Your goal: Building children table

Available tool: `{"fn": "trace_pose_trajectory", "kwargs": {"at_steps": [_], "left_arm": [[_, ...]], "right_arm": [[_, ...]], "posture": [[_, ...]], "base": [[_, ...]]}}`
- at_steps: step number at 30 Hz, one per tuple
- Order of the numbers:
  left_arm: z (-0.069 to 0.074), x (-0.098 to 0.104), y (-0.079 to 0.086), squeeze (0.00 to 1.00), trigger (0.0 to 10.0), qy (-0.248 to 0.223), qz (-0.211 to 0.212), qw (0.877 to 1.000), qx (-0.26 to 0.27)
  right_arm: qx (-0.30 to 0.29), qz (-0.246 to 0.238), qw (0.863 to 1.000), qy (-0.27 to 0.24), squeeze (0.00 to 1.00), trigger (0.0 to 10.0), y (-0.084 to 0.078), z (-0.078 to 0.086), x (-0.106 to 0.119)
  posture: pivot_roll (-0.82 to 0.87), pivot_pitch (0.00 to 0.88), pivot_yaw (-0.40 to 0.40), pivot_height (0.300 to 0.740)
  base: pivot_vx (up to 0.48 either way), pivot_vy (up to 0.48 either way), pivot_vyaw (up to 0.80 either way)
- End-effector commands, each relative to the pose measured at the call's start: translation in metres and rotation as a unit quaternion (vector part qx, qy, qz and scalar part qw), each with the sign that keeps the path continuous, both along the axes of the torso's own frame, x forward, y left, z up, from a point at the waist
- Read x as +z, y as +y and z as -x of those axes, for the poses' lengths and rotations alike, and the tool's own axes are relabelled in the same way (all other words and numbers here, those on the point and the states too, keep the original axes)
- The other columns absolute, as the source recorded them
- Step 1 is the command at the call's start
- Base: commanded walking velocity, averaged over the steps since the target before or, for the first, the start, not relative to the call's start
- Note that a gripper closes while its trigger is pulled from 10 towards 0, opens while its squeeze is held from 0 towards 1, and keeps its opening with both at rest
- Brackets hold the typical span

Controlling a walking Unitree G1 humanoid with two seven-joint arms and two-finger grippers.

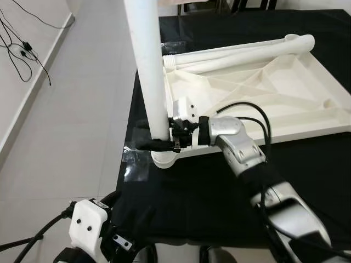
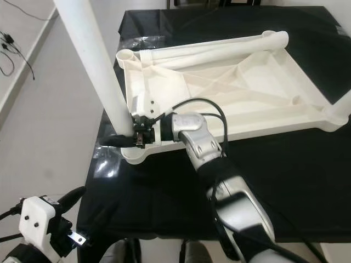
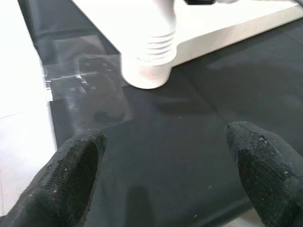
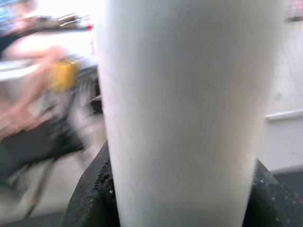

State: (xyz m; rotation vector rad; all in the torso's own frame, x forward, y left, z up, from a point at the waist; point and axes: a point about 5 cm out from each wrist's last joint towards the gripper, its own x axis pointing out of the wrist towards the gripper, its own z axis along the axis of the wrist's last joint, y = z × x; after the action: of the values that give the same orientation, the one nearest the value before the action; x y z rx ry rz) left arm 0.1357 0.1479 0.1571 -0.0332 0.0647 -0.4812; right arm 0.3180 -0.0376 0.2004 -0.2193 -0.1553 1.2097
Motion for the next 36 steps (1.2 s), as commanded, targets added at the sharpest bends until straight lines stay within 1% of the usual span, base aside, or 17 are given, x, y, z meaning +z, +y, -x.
{"fn": "trace_pose_trajectory", "kwargs": {"at_steps": [1,3,5,6,10,14,16,23,25,27,28,30,31,32,33,35,36], "left_arm": [[0.001,-0.003,0.001,0.0,10.0,0.007,-0.001,1.0,0.005],[-0.001,-0.003,0.002,0.0,10.0,0.005,-0.001,1.0,0.007],[-0.001,-0.003,0.003,0.0,10.0,0.004,-0.001,1.0,0.007],[-0.001,-0.003,0.003,0.0,10.0,0.004,-0.001,1.0,0.007],[-0.006,-0.006,0.004,0.0,10.0,0.004,-0.006,1.0,0.006],[-0.009,-0.007,0.006,0.0,10.0,0.0,-0.011,1.0,0.012],[-0.013,-0.003,0.015,0.0,10.0,-0.017,-0.018,0.998,0.053],[-0.022,0.009,0.036,0.0,10.0,-0.06,-0.035,0.992,0.11],[-0.035,0.034,0.051,0.0,10.0,-0.111,-0.035,0.986,0.123],[-0.035,0.034,0.051,0.0,10.0,-0.111,-0.035,0.986,0.123],[-0.041,0.048,0.053,0.0,10.0,-0.136,-0.034,0.984,0.113],[-0.041,0.048,0.053,0.0,10.0,-0.136,-0.034,0.984,0.113],[-0.048,0.064,0.052,0.2,10.0,-0.162,-0.025,0.983,0.085],[-0.048,0.064,0.052,0.2,10.0,-0.162,-0.025,0.983,0.085],[-0.056,0.088,0.048,0.74,10.0,-0.196,0.005,0.98,0.032],[-0.056,0.088,0.048,0.74,10.0,-0.196,0.005,0.98,0.032],[-0.061,0.111,0.043,1.0,10.0,-0.224,0.032,0.974,-0.033]], "right_arm": [[-0.19,0.087,0.971,0.114,0.0,10.0,-0.013,0.026,-0.069],[-0.25,0.042,0.959,0.125,0.0,10.0,-0.006,0.044,-0.068],[-0.255,0.03,0.958,0.127,0.0,10.0,-0.003,0.045,-0.066],[-0.255,0.03,0.958,0.127,0.0,10.0,-0.003,0.045,-0.066],[-0.307,0.007,0.944,0.12,0.0,10.0,-0.004,0.023,-0.06],[-0.327,0.01,0.936,0.13,0.0,10.0,-0.005,0.025,-0.065],[-0.356,0.004,0.925,0.136,0.0,10.0,-0.007,0.03,-0.063],[-0.367,0.003,0.92,0.138,0.0,10.0,-0.006,0.03,-0.062],[-0.368,0.003,0.919,0.138,0.0,10.0,-0.005,0.029,-0.064],[-0.368,0.003,0.919,0.138,0.0,10.0,-0.005,0.029,-0.064],[-0.367,0.002,0.92,0.138,0.0,10.0,-0.005,0.029,-0.064],[-0.367,0.002,0.92,0.138,0.0,10.0,-0.005,0.029,-0.064],[-0.364,0.0,0.921,0.139,0.0,10.0,-0.004,0.029,-0.065],[-0.364,0.0,0.921,0.139,0.0,10.0,-0.004,0.029,-0.065],[-0.361,-0.001,0.922,0.139,0.0,10.0,-0.002,0.029,-0.065],[-0.361,-0.001,0.922,0.139,0.0,10.0,-0.002,0.029,-0.065],[-0.359,-0.001,0.923,0.14,0.0,10.0,-0.001,0.029,-0.066]], "posture": [[0.08,0.287,-0.007,0.74],[0.07,0.294,0.01,0.74],[0.07,0.294,0.01,0.74],[0.07,0.294,0.01,0.74],[0.07,0.261,0.015,0.74],[0.07,0.251,0.016,0.74],[0.07,0.244,0.016,0.74],[0.08,0.23,0.018,0.74],[0.07,0.222,0.019,0.74],[0.07,0.222,0.019,0.74],[0.07,0.216,0.021,0.74],[0.07,0.216,0.021,0.74],[0.07,0.209,0.024,0.74],[0.07,0.209,0.024,0.74],[0.06,0.205,0.027,0.74],[0.06,0.205,0.027,0.74],[0.06,0.198,0.033,0.74]], "base": [[0.0,0.0,0.0],[0.0,0.0,0.0],[0.0,0.0,0.0],[0.0,0.0,0.0],[0.0,0.0,0.0],[0.0,0.0,0.0],[0.0,0.0,0.0],[0.0,0.0,0.0],[0.0,0.0,0.0],[0.0,0.0,0.0],[0.0,0.0,0.0],[0.0,0.0,0.0],[0.0,0.0,0.0],[0.0,0.0,0.0],[0.0,0.0,0.0],[0.0,0.0,0.0],[0.0,0.0,0.0]]}}
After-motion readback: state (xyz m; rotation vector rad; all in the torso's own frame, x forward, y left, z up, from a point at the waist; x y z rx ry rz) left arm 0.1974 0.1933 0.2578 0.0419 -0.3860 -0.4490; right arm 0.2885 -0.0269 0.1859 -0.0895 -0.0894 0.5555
